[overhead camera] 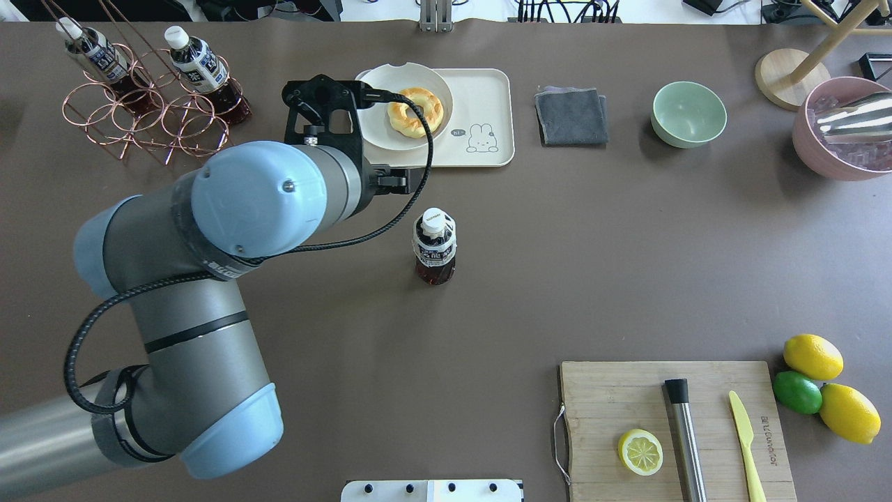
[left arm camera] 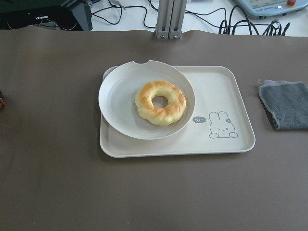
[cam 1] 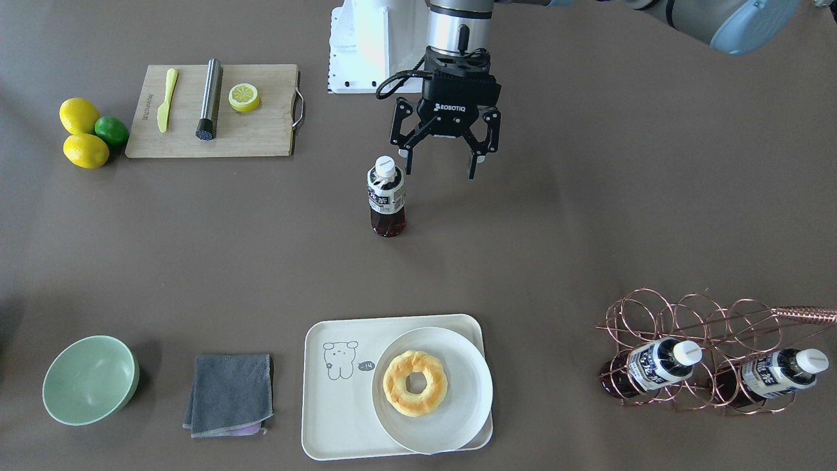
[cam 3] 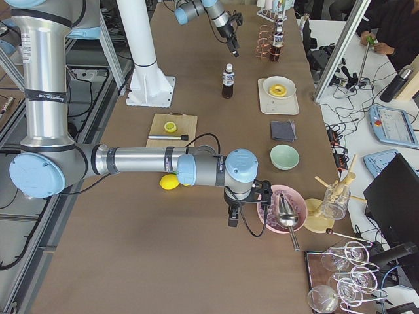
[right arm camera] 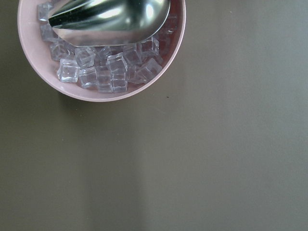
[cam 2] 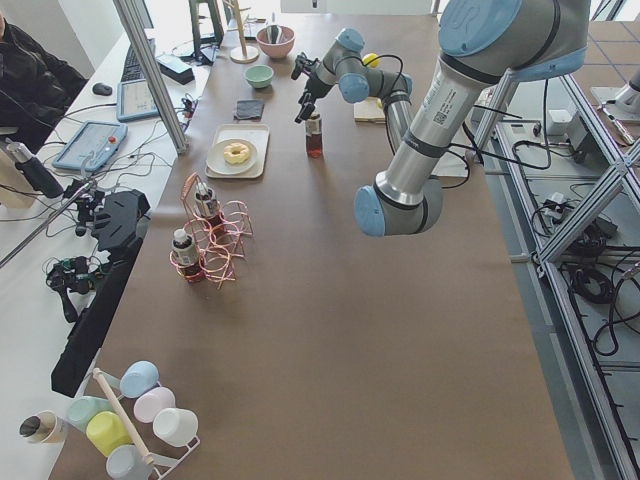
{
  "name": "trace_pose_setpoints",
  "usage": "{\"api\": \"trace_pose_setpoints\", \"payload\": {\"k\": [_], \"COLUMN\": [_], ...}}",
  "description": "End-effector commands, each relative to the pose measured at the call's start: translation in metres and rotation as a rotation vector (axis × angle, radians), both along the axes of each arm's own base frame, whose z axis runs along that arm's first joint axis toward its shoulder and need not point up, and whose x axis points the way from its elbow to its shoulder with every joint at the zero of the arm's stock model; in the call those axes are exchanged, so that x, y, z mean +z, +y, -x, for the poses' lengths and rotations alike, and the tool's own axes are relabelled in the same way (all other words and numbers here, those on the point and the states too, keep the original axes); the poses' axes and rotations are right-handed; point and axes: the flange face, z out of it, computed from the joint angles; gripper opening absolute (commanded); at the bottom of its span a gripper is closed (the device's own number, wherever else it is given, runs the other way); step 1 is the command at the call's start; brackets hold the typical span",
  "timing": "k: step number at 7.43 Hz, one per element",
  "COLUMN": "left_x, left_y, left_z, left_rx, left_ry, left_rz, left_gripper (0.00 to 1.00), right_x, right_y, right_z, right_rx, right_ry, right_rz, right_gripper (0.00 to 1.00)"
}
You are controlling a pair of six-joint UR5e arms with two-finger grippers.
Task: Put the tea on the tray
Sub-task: 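Open the left gripper and withdraw the left arm to the caddy side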
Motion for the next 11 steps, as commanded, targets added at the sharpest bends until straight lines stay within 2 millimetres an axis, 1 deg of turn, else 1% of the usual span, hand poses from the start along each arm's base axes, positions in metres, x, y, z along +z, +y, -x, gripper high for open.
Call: {"api": "trace_pose_setpoints", "payload": {"k": [1, 2, 3, 4, 5, 6, 7, 8, 9, 10, 11], "left_x": [0.126, 0.173, 0.207, 0.244, 0.272, 0.292, 0.308, 0.324, 0.346, 0.362, 0.388], "left_y": [-0.036, -0.07, -0.087, -0.093, -0.108, -0.113, -0.118, -0.117, -0.117, -0.119, -0.115], "left_z": [0.084, 0.148, 0.21, 0.257, 0.302, 0.345, 0.393, 0.43, 0.461, 0.479, 0.501], "left_rx": [0.132, 0.198, 0.225, 0.278, 0.319, 0.33, 0.337, 0.388, 0.422, 0.435, 0.435], "left_ry": [-0.12, -0.111, -0.079, -0.148, -0.21, -0.233, -0.249, -0.266, -0.298, -0.312, -0.312], "left_rz": [-0.114, 0.047, 0.155, 0.122, 0.117, 0.16, 0.197, 0.195, 0.196, 0.195, 0.219], "left_gripper": [0.97, 0.97, 0.97, 0.97, 0.97, 0.97, 0.97, 0.97, 0.97, 0.97, 0.97], "right_x": [-0.022, -0.037, -0.062, -0.092, -0.124, -0.152, -0.182, -0.212, -0.255, -0.305, -0.373], "right_y": [-0.017, -0.027, -0.03, -0.04, -0.056, -0.07, -0.083, -0.082, -0.076, -0.068, -0.063], "right_z": [0.004, 0.012, 0.032, 0.057, 0.081, 0.108, 0.133, 0.168, 0.208, 0.259, 0.319], "right_rx": [0.028, 0.033, 0.009, -0.006, 0.017, 0.006, 0.008, -0.006, 0.04, 0.037, 0.046], "right_ry": [-0.008, -0.012, -0.015, -0.021, -0.028, -0.037, -0.045, -0.061, -0.067, -0.085, -0.089], "right_rz": [-0.006, -0.014, -0.049, -0.072, -0.064, -0.076, -0.086, -0.089, -0.062, -0.054, -0.024], "right_gripper": [1.0, 1.0, 1.0, 1.0, 1.0, 1.0, 1.0, 1.0, 1.0, 1.0, 1.0]}}
